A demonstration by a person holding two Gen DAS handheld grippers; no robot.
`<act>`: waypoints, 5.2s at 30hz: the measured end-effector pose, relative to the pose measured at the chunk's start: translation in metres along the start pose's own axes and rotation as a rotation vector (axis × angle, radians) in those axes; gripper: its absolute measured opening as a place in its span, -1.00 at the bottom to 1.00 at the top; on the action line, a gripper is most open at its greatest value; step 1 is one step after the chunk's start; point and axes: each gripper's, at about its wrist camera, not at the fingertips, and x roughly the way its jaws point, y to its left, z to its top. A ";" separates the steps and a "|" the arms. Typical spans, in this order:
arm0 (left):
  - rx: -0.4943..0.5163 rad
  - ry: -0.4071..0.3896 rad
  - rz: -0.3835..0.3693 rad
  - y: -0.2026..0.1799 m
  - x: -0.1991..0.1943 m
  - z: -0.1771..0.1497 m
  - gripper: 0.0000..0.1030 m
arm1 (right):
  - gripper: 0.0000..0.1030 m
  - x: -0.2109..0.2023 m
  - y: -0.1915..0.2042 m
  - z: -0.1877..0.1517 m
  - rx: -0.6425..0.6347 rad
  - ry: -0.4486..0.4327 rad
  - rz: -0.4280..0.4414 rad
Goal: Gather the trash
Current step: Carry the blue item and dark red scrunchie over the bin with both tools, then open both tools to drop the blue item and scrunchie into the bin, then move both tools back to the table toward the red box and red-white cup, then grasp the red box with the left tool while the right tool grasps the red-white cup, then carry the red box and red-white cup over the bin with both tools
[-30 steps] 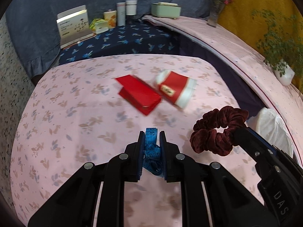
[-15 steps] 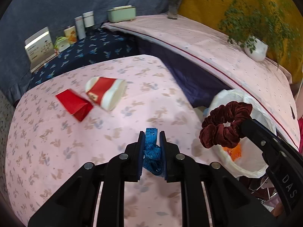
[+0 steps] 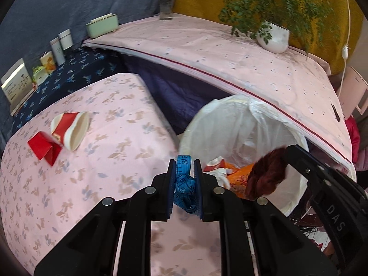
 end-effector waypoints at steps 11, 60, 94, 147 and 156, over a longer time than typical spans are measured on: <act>0.036 0.010 -0.067 -0.031 0.013 0.013 -0.17 | -0.94 0.004 -0.021 0.001 0.016 0.005 -0.041; -0.312 -0.036 0.182 0.159 -0.021 -0.028 0.27 | -0.33 0.020 0.131 -0.033 -0.224 0.065 0.074; -0.526 0.039 0.205 0.320 0.031 -0.012 0.44 | -0.33 0.148 0.264 -0.042 -0.320 0.226 0.199; -0.212 -0.014 0.003 0.115 -0.008 0.009 -1.00 | -0.93 0.040 0.112 -0.010 -0.157 0.046 0.115; -0.109 -0.013 -0.057 0.043 -0.010 0.017 -1.00 | -0.94 0.015 0.040 -0.007 -0.070 0.016 0.049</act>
